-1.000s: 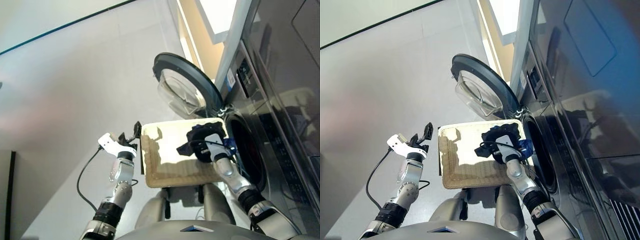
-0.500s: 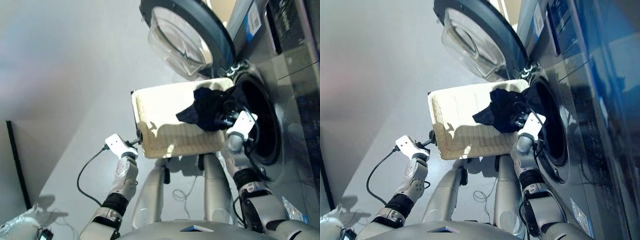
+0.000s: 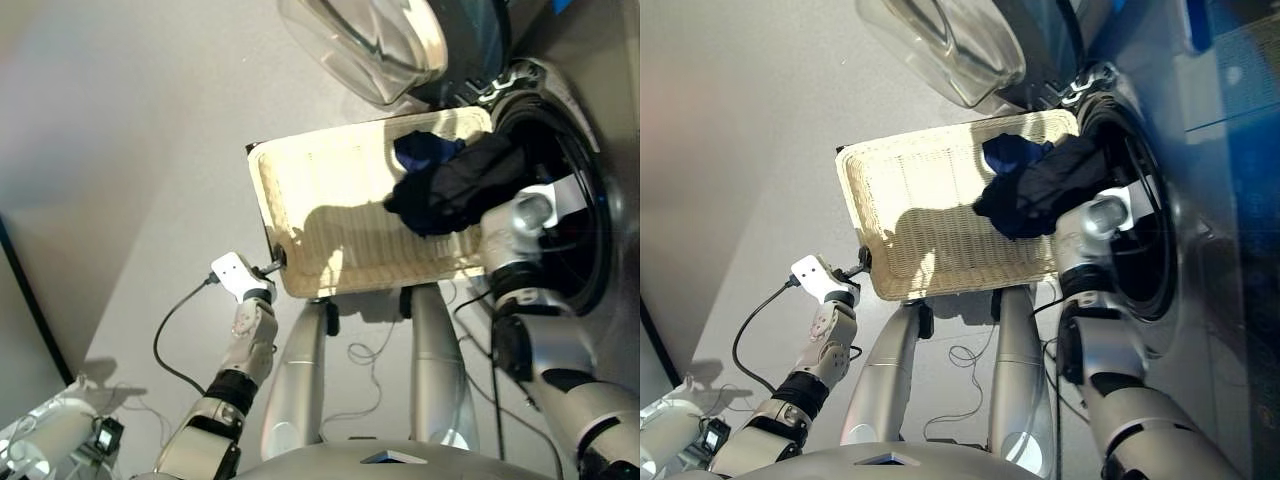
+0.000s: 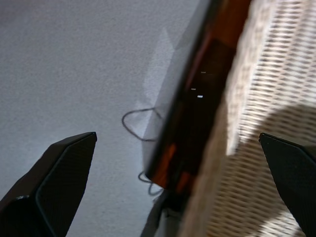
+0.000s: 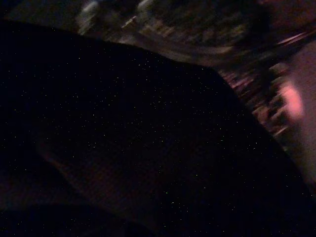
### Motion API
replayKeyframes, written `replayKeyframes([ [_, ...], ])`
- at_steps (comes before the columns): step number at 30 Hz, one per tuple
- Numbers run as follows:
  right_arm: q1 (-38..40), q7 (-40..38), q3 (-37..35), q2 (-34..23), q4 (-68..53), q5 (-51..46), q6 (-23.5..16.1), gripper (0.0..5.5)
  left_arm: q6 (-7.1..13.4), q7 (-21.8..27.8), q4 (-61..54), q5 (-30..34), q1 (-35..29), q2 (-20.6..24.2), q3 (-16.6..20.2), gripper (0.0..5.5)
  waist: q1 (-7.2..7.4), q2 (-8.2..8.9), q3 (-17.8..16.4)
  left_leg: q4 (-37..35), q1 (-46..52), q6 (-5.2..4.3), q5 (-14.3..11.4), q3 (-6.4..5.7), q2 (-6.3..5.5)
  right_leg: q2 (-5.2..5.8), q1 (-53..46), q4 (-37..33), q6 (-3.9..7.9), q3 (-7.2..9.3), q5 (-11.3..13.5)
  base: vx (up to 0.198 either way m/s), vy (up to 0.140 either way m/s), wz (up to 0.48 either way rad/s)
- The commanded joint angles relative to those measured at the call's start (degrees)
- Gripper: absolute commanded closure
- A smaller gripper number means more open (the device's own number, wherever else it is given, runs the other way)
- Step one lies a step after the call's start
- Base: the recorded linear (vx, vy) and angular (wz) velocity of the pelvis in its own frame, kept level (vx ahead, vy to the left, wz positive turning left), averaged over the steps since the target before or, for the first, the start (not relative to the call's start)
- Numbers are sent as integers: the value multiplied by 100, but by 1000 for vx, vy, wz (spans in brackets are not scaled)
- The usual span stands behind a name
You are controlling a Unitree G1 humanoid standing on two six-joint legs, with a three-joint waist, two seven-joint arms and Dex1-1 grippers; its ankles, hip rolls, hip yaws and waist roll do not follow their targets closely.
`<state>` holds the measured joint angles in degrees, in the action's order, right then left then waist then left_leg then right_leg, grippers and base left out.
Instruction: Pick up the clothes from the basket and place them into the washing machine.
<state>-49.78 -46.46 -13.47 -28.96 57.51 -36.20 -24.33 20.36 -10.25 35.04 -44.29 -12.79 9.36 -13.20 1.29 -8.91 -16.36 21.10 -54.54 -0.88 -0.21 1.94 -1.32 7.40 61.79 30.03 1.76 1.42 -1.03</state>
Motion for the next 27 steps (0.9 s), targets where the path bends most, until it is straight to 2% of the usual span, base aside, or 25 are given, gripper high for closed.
replayKeyframes([
  [1,36,-438,-298,-907,-388,173,-560,550,227,93,-133,-116,181,265,191,0,158,-9,172,830,53,226,-1122,-124,-108,-104,-122,172,355,-55,-480,0,0,0],
  [4,290,-903,-408,-1172,-974,910,-533,550,281,69,-129,-90,167,240,230,0,164,-8,201,884,-28,221,-1131,-160,-110,-102,-48,253,347,-73,-519,0,0,0],
  [7,508,-918,-445,-1007,-1227,1223,-427,550,328,-7,-61,-24,58,222,262,0,189,9,223,863,-26,207,-1126,-165,-108,-98,-50,270,355,-70,-519,0,0,0],
  [8,493,-719,-376,-905,-1174,1092,-453,50,354,-17,-30,-19,40,218,248,0,182,25,230,845,-11,204,-1126,-162,-103,-100,-60,255,352,-70,-511,0,0,0],
  [9,474,-465,-293,-834,-1131,891,-496,0,361,-9,1,-30,5,221,262,0,185,53,239,828,5,201,-1126,-157,-98,-103,-81,225,346,-71,-499,0,0,0],
  [17,534,1583,873,202,-266,-118,-222,0,324,208,219,-133,-195,164,247,0,158,154,275,618,177,122,-996,-170,-63,-117,-314,-67,338,3,-348,0,0,0],
  [22,729,2170,1535,890,-302,128,40,0,313,262,471,-104,-289,127,403,0,146,247,256,392,371,73,-871,-192,-45,-118,-558,-312,334,86,-241,0,0,0],
  [24,801,2301,1636,984,-322,152,106,0,316,280,509,-100,-315,109,432,0,162,265,234,330,421,66,-835,-201,-44,-116,-621,-385,340,108,-203,0,0,0],
  [27,991,2785,2243,1271,-357,468,322,0,282,363,715,-94,-423,90,502,0,142,352,163,32,599,28,-662,-228,-19,-104,-803,-676,363,180,-52,0,0,0],
])
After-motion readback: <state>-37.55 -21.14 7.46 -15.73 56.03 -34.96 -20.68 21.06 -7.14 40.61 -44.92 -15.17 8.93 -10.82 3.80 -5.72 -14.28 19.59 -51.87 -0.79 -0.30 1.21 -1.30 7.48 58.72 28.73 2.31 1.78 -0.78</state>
